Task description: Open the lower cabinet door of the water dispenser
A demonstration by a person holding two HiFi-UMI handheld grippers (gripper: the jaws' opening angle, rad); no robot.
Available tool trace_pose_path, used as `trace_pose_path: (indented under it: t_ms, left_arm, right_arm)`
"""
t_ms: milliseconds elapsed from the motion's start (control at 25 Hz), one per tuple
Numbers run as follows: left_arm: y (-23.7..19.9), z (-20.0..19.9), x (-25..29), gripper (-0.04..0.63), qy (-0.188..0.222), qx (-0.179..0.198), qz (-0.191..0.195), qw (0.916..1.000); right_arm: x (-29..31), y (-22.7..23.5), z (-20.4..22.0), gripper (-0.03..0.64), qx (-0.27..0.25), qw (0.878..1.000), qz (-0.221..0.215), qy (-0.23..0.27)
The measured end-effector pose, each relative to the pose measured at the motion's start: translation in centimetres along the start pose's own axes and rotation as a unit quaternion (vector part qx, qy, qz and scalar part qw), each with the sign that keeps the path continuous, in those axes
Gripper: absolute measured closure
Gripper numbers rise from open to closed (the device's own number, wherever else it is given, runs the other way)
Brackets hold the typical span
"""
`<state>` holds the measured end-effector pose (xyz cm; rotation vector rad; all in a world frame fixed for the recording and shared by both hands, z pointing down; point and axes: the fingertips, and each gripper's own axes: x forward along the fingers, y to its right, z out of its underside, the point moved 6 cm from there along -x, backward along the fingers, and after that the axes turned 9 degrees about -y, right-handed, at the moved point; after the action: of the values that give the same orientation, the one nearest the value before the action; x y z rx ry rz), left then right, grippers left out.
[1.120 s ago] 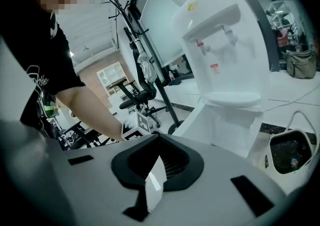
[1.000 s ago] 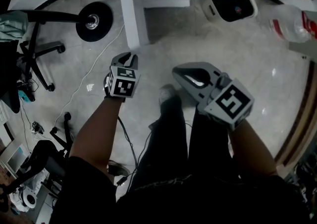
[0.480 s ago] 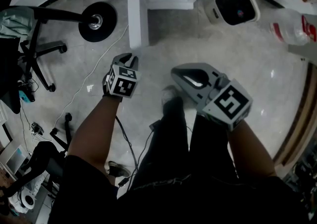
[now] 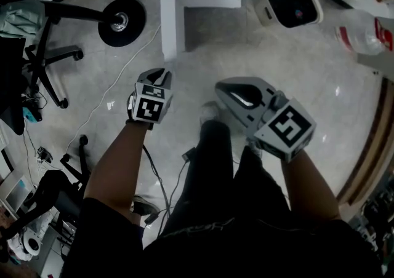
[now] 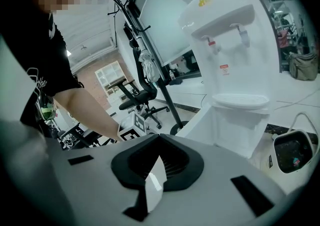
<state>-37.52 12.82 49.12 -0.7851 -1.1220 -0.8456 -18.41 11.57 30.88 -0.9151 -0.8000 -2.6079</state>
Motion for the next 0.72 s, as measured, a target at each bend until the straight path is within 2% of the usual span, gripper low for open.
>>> trace_pose_path:
  t_ms: [120,200,280,400,520,640,720]
  left_arm:
    - [1.6,1.1,-2.2,0.540,0.031,-0.071,0.045,0.9960]
    - [3.4,1.2,-4.7,0.541,0.069,-0.111,0.082,0.9881]
    - [5.8,0.7,-7.9,0.541,0.112,-0.131,0.110,0.9788]
    - [9.7,-0.5,-13.6,0.541,0.181,-0.137,0.138,0.9642]
    - [14.4,-1.8,-20.1,0.541,0.246,-0.136,0.169,0.9448]
    - [20.3,-2.3,-27.1,0.541,0.290,-0.135,0.205,0.9249]
    - [24.2,-2.9,-31.6,0.541,0.316,-0.117,0.218,0.9158]
  right_arm:
    - [-1.3,-0.7,0.3,0.604,-0.003,1.000,-0.001,0.004]
    - [-2.7,-1.3,0.5,0.604,-0.003,1.000,-0.003,0.010]
    - [-4.5,-2.1,1.0,0.604,-0.002,1.000,-0.007,0.019]
    - [-7.9,-3.8,1.6,0.604,-0.011,0.999,-0.012,0.036]
    - [-12.5,-6.6,2.0,0.604,-0.022,0.998,-0.020,0.053]
    - [-18.4,-10.3,2.1,0.604,-0.028,0.997,-0.030,0.068]
    - [-22.5,-12.7,1.9,0.604,-0.039,0.995,-0.031,0.082]
